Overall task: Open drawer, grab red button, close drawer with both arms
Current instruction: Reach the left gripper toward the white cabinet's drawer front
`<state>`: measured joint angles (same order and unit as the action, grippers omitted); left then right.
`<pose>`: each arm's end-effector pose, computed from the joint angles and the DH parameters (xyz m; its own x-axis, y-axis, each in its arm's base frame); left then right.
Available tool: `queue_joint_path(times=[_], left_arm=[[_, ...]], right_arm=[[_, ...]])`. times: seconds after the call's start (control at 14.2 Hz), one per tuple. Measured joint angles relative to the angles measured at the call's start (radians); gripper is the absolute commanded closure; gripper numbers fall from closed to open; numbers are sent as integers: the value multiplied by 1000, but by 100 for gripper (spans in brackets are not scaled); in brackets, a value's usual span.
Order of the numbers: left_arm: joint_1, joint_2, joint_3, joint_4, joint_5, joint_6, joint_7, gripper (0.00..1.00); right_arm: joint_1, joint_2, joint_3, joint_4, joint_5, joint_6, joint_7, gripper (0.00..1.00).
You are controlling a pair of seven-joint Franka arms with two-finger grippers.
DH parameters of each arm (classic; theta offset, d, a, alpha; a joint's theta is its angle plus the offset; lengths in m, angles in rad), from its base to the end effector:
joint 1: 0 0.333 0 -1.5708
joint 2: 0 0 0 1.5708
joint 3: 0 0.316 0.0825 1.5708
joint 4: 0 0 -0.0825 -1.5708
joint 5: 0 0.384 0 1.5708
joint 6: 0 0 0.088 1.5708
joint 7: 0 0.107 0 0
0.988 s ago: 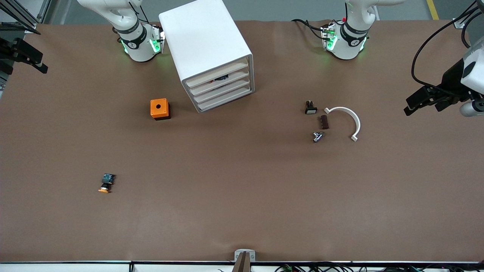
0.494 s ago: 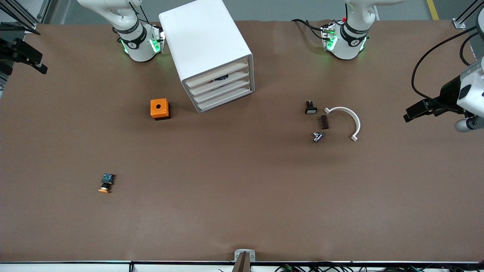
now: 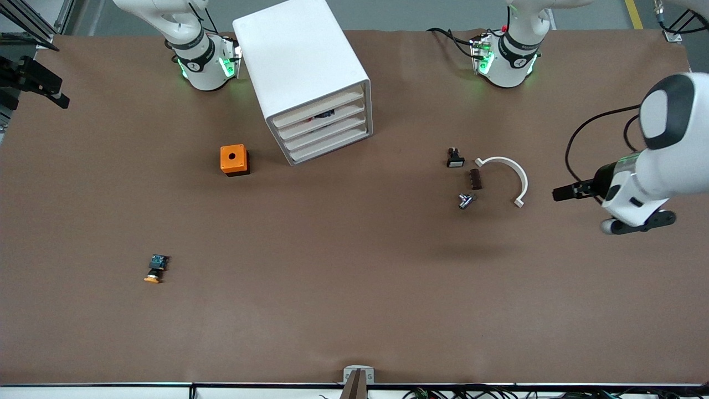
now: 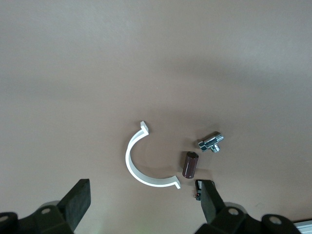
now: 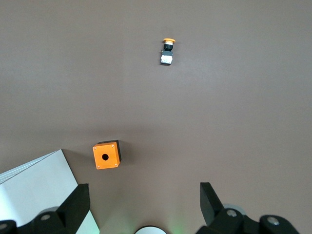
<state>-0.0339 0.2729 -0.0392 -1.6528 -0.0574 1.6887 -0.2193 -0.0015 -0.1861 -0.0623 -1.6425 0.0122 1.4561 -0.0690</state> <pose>0.6119 -0.0484 0.4346 0.9578 0.1530 -0.2432 0.1607 -0.9869 0.0117 0.4817 -0.0328 0.6774 1.0000 0.0077 0.0010 0.0077 -0.9997 -0.0236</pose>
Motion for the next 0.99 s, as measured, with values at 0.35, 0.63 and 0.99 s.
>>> queue_joint_path(times=[0.35, 0.63, 0.99], left_arm=[[-129, 92, -11, 21, -7, -5, -173, 0], [-229, 175, -17, 111, -164, -73, -488, 0], [-309, 275, -18, 211, -443, -196, -886, 0]], right_arm=[[0, 0, 0, 0, 0, 0, 0, 0], [-1, 0, -7, 3, 0, 0, 0, 0], [-1, 5, -12, 14, -1, 0, 0, 0]])
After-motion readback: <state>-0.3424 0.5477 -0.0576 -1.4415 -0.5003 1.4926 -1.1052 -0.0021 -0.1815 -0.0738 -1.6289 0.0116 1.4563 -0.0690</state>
